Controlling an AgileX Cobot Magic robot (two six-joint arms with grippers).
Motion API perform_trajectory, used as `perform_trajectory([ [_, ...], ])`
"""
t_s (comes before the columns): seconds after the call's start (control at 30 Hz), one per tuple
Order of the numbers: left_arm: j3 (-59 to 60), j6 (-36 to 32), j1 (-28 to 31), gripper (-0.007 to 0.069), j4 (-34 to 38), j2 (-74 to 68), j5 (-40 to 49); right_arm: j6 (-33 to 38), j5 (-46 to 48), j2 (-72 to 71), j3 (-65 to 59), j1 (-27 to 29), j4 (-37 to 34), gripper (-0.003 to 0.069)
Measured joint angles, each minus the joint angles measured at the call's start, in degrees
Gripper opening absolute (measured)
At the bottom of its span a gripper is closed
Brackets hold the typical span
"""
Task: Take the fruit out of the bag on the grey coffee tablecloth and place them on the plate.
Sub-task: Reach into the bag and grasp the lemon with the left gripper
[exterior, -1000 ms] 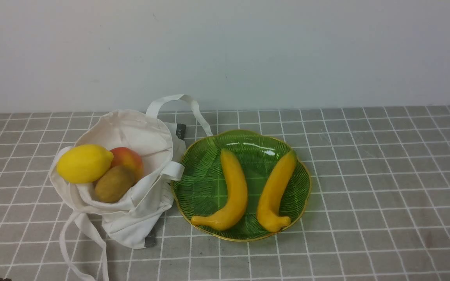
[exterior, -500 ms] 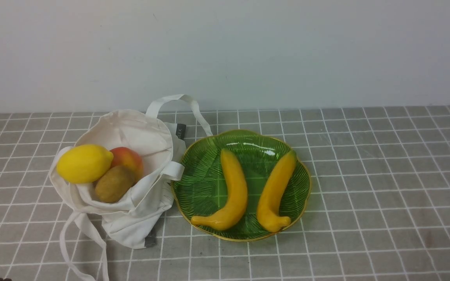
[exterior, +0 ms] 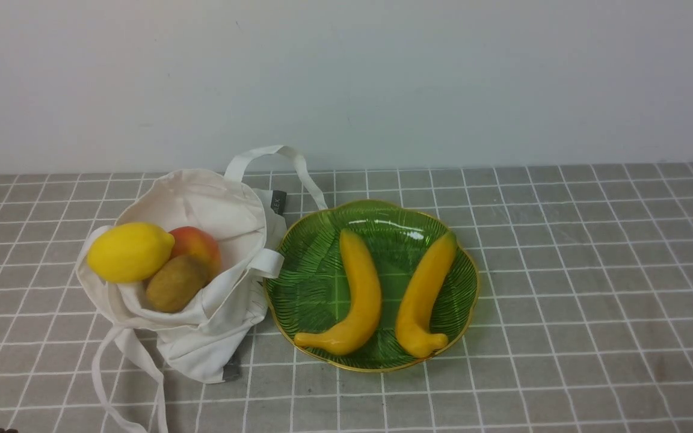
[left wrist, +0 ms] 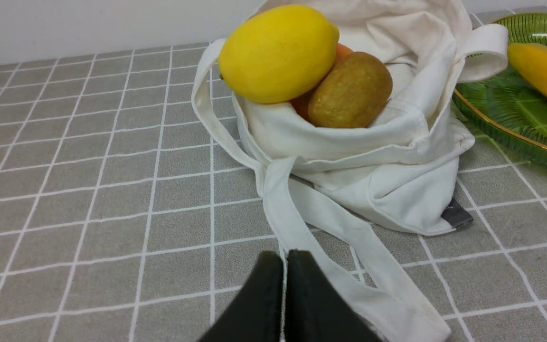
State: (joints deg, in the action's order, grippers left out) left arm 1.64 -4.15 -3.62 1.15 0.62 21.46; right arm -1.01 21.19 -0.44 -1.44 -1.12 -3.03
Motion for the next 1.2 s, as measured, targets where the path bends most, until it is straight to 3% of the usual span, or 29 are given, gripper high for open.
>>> perform_trajectory([
  [0.47,0.0,1.53,0.0,-0.0008,2.16,0.0,0.0,0.0,0.0,0.0,0.0,0.0,0.0,-0.0014],
  [0.57,0.0,10.04,0.0,-0.0008,16.11,0.0,0.0,0.0,0.0,0.0,0.0,0.0,0.0,-0.0014],
  [0.67,0.0,19.69,0.0,-0.0008,35.55,0.0,-0.17,0.0,0.0,0.0,0.0,0.0,0.0,-0.0014],
  [0.8,0.0,23.86,0.0,-0.0008,51.44,0.0,-1.15,0.0,0.0,0.0,0.0,0.0,0.0,-0.0014],
  [1.03,-3.19,14.57,0.0,-0.0008,57.44,0.0,-0.18,0.0,0.0,0.0,0.0,0.0,0.0,-0.0014],
  [1.13,-9.66,7.8,0.0,-0.0008,57.0,-2.02,2.95,0.0,0.0,0.0,0.0,0.0,0.0,-0.0014],
  [1.2,-17.85,3.34,0.0,-0.0008,52.43,-9.72,8.75,0.0,0.0,0.0,0.0,0.0,0.0,-0.0014],
])
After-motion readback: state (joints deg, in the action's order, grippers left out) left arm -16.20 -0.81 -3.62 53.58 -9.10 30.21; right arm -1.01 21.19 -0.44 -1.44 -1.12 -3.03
